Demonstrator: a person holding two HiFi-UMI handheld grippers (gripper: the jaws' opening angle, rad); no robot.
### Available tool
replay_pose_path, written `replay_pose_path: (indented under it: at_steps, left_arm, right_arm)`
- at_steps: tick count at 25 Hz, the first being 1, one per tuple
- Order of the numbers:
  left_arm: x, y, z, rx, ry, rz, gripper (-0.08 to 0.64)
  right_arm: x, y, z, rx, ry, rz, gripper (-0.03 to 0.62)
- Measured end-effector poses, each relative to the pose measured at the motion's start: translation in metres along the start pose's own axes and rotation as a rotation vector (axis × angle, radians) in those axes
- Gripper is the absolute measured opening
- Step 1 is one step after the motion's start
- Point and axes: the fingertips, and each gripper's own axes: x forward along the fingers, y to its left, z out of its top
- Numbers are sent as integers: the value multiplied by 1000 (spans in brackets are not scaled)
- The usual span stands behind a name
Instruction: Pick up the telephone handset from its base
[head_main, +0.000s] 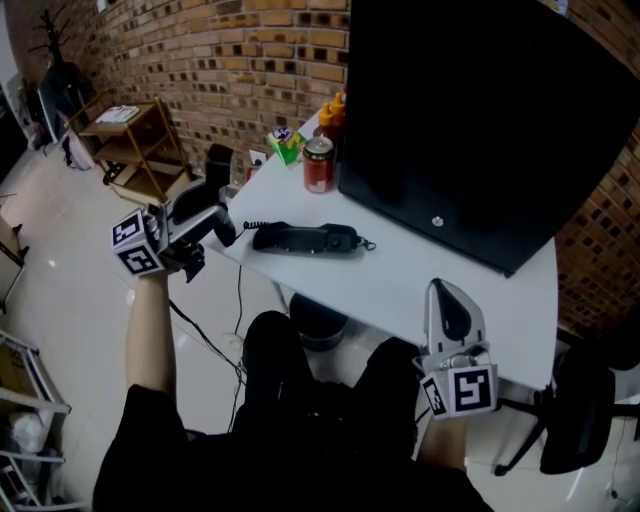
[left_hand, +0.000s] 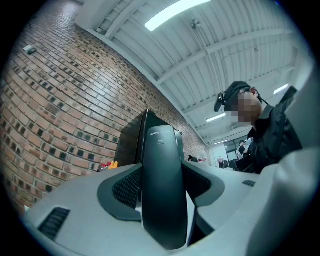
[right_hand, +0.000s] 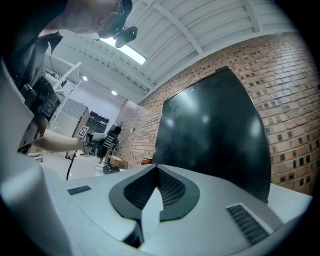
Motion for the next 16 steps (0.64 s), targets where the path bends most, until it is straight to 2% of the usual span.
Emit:
replay_pose_path:
  at_steps: [5, 16]
  left_arm:
    - [5, 0, 1, 20, 20, 0, 256]
    - [22, -5, -19, 57, 126, -31, 256]
  right_arm:
    - [-2, -2, 1, 8, -4, -1, 5]
    - [-2, -2, -1, 3, 6, 6, 6]
